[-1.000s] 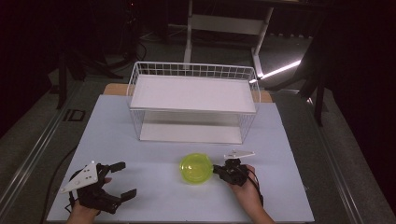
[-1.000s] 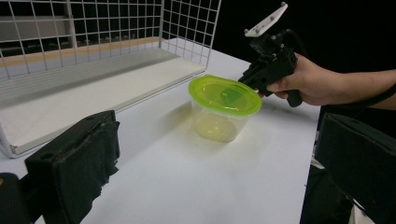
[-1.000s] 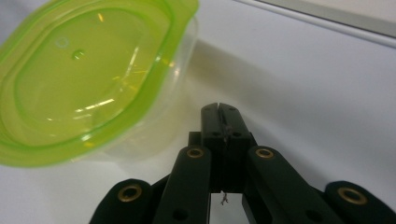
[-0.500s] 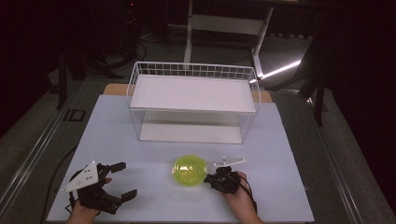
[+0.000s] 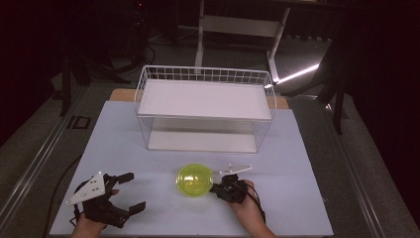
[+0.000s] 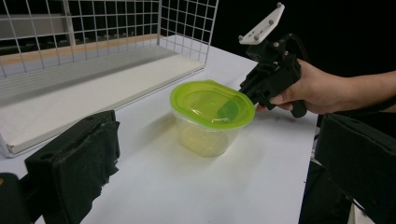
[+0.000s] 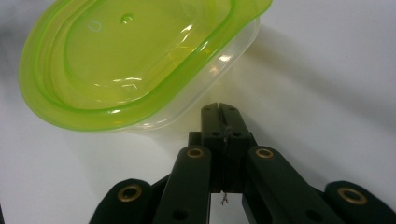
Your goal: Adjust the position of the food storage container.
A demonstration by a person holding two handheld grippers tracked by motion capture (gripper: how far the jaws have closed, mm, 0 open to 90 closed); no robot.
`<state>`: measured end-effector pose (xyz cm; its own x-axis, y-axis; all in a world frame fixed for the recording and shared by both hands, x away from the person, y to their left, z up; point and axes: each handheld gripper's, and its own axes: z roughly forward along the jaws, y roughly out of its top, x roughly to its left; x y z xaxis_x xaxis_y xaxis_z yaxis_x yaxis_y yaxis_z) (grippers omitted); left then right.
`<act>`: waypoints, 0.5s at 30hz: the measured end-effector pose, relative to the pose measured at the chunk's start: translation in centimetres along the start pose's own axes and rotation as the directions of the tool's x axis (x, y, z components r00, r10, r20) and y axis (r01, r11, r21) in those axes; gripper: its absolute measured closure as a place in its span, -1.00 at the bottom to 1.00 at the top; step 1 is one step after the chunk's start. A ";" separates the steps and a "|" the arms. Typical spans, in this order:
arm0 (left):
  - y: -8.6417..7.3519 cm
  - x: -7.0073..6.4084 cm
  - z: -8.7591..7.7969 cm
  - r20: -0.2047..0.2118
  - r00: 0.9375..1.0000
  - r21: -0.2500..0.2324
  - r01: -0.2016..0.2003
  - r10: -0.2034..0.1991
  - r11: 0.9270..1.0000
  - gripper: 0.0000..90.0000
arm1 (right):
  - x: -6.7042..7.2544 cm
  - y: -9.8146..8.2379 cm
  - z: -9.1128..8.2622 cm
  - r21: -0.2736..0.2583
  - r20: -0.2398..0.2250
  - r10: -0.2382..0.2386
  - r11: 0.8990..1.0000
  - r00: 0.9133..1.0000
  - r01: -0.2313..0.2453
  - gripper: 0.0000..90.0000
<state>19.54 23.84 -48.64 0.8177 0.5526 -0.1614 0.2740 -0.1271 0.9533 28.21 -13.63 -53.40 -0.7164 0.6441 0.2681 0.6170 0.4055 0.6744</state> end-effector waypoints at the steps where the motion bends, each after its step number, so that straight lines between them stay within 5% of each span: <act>1: 0.0 0.0 0.0 -0.001 1.000 0.004 -0.001 0.001 1.000 -0.98 | 0.0 0.1 0.1 -0.002 0.003 -0.003 1.000 1.000 0.003 1.00; 8: 0.0 -0.1 0.1 0.005 1.000 0.006 -0.005 0.005 1.000 -0.98 | -0.3 0.3 0.2 -0.026 -0.010 0.012 1.000 1.000 -0.012 1.00; 15: -0.1 -0.1 0.2 0.005 1.000 0.014 -0.005 0.005 1.000 -0.98 | -0.6 0.0 -1.6 -0.043 0.041 0.017 0.999 0.999 -0.016 0.95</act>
<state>19.49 23.63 -48.73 0.8214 0.5481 -0.1577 0.2768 -0.1412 0.9505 28.11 -15.09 -52.44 -0.6918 0.6769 0.2516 0.6135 0.3670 0.6992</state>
